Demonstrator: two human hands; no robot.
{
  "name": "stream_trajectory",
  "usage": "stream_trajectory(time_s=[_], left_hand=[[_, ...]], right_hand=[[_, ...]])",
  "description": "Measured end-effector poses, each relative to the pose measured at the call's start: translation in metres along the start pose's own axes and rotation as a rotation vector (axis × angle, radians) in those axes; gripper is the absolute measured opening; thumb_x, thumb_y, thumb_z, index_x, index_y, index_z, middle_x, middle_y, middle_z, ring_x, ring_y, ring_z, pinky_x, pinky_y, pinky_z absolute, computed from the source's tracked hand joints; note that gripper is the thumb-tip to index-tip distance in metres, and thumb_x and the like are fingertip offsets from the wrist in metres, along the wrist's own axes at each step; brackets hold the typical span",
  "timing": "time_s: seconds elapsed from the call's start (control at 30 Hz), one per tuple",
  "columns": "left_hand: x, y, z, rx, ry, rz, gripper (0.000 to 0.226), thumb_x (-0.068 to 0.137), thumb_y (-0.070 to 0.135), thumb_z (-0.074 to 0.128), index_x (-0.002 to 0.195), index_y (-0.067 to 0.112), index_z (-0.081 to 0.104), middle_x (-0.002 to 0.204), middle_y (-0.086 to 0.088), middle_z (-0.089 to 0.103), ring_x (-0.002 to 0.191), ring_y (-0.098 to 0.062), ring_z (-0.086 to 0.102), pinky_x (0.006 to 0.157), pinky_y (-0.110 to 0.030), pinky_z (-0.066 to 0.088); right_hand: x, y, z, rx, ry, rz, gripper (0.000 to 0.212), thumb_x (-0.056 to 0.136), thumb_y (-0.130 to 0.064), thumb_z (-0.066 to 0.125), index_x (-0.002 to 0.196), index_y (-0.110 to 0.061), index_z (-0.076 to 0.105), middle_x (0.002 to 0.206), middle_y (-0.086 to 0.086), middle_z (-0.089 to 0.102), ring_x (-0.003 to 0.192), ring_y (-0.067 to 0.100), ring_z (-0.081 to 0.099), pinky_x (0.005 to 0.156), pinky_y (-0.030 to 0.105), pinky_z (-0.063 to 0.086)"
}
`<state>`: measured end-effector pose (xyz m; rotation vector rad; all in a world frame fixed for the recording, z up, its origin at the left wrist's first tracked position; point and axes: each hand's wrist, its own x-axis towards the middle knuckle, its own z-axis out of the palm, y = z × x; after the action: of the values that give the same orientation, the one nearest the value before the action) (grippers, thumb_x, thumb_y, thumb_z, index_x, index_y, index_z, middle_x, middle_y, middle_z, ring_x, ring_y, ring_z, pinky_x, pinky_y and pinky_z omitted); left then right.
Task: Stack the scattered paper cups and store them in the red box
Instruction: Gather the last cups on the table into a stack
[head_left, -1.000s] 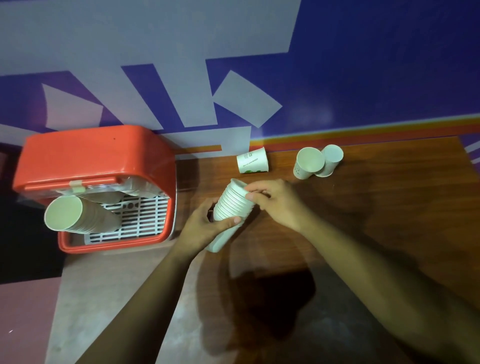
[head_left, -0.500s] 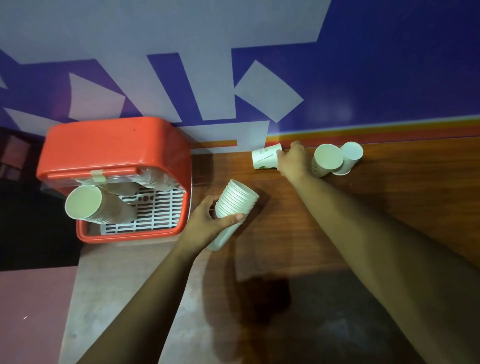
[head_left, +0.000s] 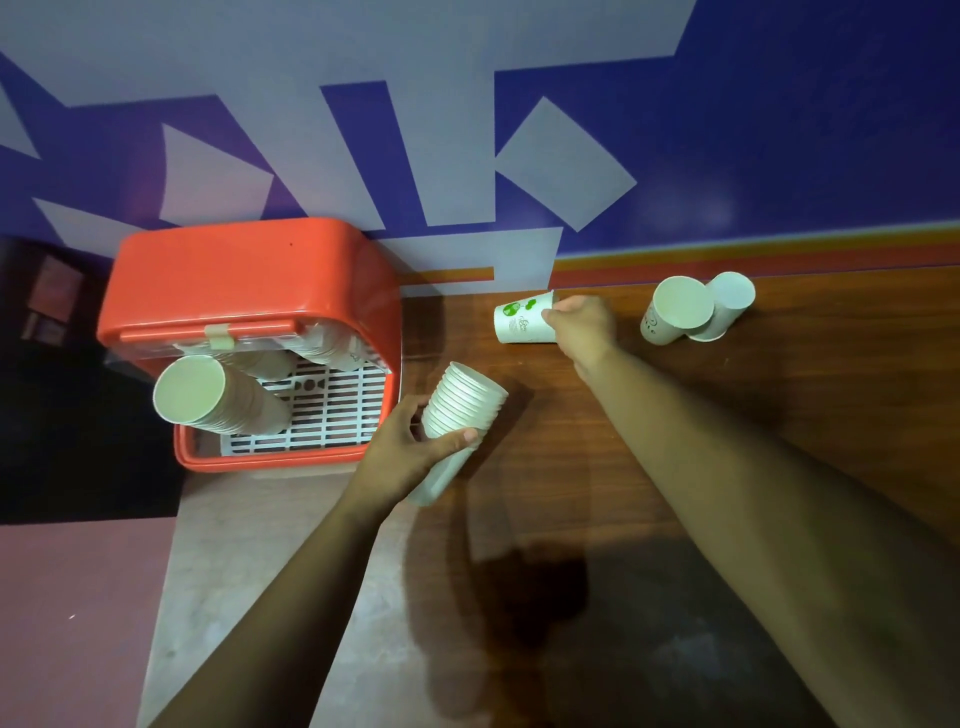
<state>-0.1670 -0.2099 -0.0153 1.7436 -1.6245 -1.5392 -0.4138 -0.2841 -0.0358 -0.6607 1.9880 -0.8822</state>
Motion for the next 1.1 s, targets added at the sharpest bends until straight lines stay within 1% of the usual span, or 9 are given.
stream_trajectory(time_s=[0.03,0.17,0.3,0.47,0.57,0.7,0.87,0.97,1.1], left_hand=[[0.0,-0.002,-0.002,0.017,-0.001,0.005,0.056,0.077,0.041,0.085,0.123,0.025,0.058,0.111,0.011,0.066,0.102,-0.008,0.063,0.083,-0.026,0.052],[0.006,-0.002,-0.007,0.117,-0.005,0.079,0.063,0.072,0.041,0.089,0.125,0.023,0.058,0.112,0.01,0.065,0.103,-0.007,0.062,0.08,-0.021,0.048],[0.012,0.01,-0.005,0.155,-0.006,0.156,0.061,0.072,0.04,0.089,0.122,0.024,0.059,0.11,0.011,0.064,0.102,-0.003,0.062,0.078,-0.018,0.047],[0.014,0.028,0.01,0.095,-0.042,0.211,0.061,0.071,0.044,0.089,0.123,0.028,0.06,0.113,0.013,0.065,0.103,-0.002,0.063,0.083,-0.019,0.049],[0.014,0.036,0.021,0.059,-0.036,0.225,0.061,0.072,0.041,0.089,0.124,0.028,0.061,0.115,0.012,0.066,0.105,-0.001,0.063,0.084,-0.017,0.049],[0.016,0.039,0.031,0.11,-0.075,0.279,0.063,0.067,0.049,0.089,0.122,0.035,0.061,0.116,0.015,0.065,0.108,-0.002,0.063,0.091,-0.029,0.054],[0.013,0.048,0.047,0.134,-0.134,0.346,0.068,0.069,0.039,0.091,0.129,0.03,0.06,0.118,0.015,0.063,0.111,-0.003,0.061,0.092,-0.025,0.052],[0.013,0.052,0.054,0.129,-0.113,0.342,0.068,0.069,0.038,0.092,0.129,0.029,0.06,0.117,0.015,0.062,0.108,0.0,0.061,0.086,-0.016,0.049],[0.014,0.055,0.061,0.11,-0.096,0.311,0.064,0.069,0.039,0.091,0.124,0.031,0.061,0.116,0.014,0.064,0.106,-0.001,0.062,0.086,-0.021,0.052]], right_hand=[[-0.007,-0.002,-0.002,0.005,-0.008,-0.031,0.027,0.091,-0.014,0.067,0.116,-0.005,0.068,0.118,0.009,0.067,0.103,0.022,0.065,0.053,0.012,0.041],[-0.047,-0.019,-0.032,0.026,-0.108,-0.239,0.011,0.092,-0.018,0.066,0.102,-0.015,0.07,0.089,-0.006,0.066,0.077,0.005,0.061,0.053,0.013,0.043],[-0.084,-0.029,-0.063,-0.109,-0.161,-0.425,0.009,0.089,-0.02,0.07,0.097,-0.019,0.073,0.09,-0.009,0.07,0.079,0.0,0.063,0.066,0.014,0.05],[-0.101,-0.019,-0.081,-0.136,-0.212,-0.46,0.011,0.085,-0.016,0.073,0.091,-0.026,0.071,0.078,-0.017,0.066,0.07,-0.007,0.059,0.065,0.008,0.045],[-0.101,-0.009,-0.092,-0.159,-0.221,-0.434,0.012,0.086,-0.016,0.072,0.096,-0.023,0.072,0.082,-0.017,0.066,0.075,-0.005,0.06,0.068,0.007,0.045],[-0.099,0.005,-0.107,-0.197,-0.246,-0.49,0.013,0.089,-0.013,0.069,0.1,-0.017,0.074,0.091,-0.013,0.068,0.082,-0.009,0.061,0.072,0.005,0.044],[-0.102,0.015,-0.105,-0.191,-0.376,-0.45,0.016,0.088,-0.011,0.069,0.103,-0.012,0.076,0.087,-0.013,0.071,0.083,-0.004,0.065,0.072,0.011,0.049],[-0.099,0.023,-0.101,-0.214,-0.362,-0.456,0.015,0.087,-0.019,0.07,0.101,-0.015,0.076,0.091,-0.008,0.072,0.087,0.007,0.067,0.076,0.026,0.054],[-0.078,0.022,-0.114,-0.137,-0.223,-0.473,0.013,0.087,-0.017,0.071,0.099,-0.013,0.075,0.1,0.001,0.07,0.09,0.009,0.064,0.08,0.015,0.048]])
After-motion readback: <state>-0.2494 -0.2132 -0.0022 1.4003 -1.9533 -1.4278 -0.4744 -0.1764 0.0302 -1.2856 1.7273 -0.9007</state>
